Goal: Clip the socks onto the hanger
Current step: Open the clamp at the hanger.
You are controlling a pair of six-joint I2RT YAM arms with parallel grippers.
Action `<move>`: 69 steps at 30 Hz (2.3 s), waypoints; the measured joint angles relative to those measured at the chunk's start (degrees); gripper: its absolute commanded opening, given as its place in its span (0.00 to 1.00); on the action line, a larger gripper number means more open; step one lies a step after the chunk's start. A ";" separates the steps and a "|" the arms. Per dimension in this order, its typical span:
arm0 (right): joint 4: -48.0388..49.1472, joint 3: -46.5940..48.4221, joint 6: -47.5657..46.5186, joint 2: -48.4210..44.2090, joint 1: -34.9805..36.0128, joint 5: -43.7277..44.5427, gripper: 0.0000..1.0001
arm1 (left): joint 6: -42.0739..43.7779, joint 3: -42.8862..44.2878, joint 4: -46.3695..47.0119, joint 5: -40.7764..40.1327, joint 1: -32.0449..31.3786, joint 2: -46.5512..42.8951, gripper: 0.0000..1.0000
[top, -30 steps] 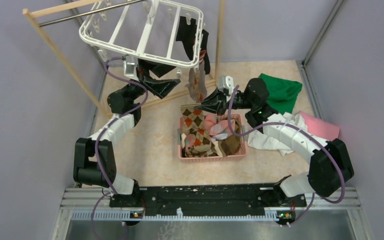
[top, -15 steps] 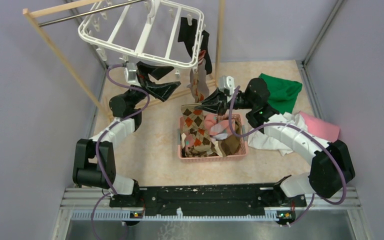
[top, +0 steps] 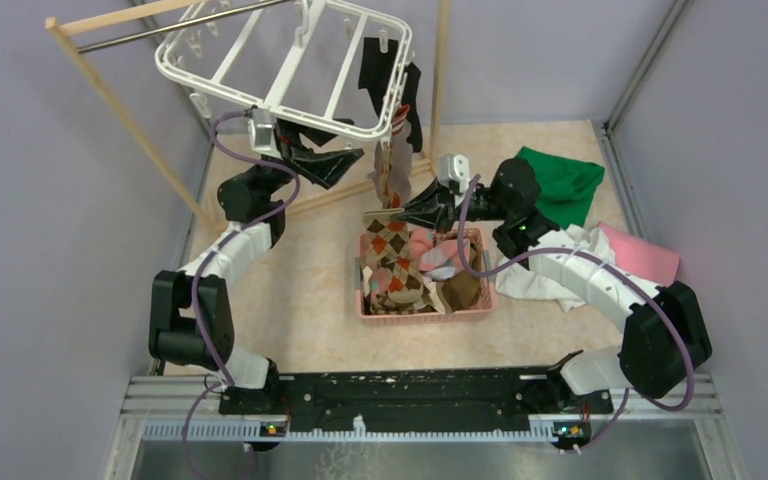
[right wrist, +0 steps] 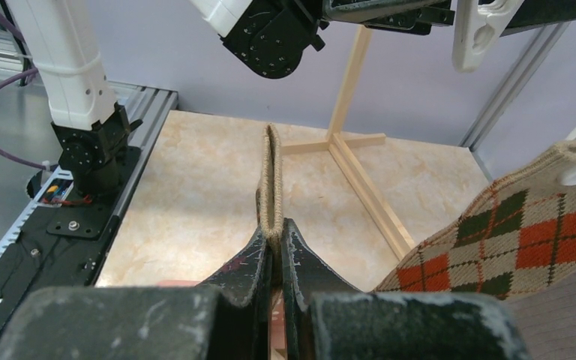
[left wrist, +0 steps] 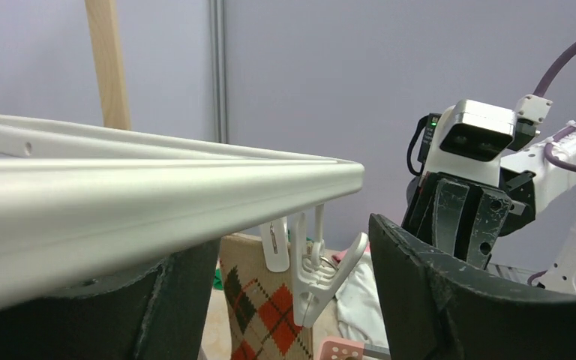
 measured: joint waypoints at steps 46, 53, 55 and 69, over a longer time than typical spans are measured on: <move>-0.68 -0.76 -1.20 -0.44 0.00 0.81 0.00 | -5.68 2.64 0.11 0.83 -0.81 1.01 0.00; 0.90 -0.50 1.38 -0.35 0.00 2.56 0.00 | -7.19 2.64 0.22 0.20 -0.85 1.01 0.15; 1.25 0.59 3.17 0.20 0.00 3.17 0.00 | -7.78 2.64 0.22 0.02 -0.90 1.01 0.20; 3.98 6.36 10.93 4.92 0.00 5.53 0.00 | -9.31 2.62 0.35 -0.76 -1.14 0.68 0.07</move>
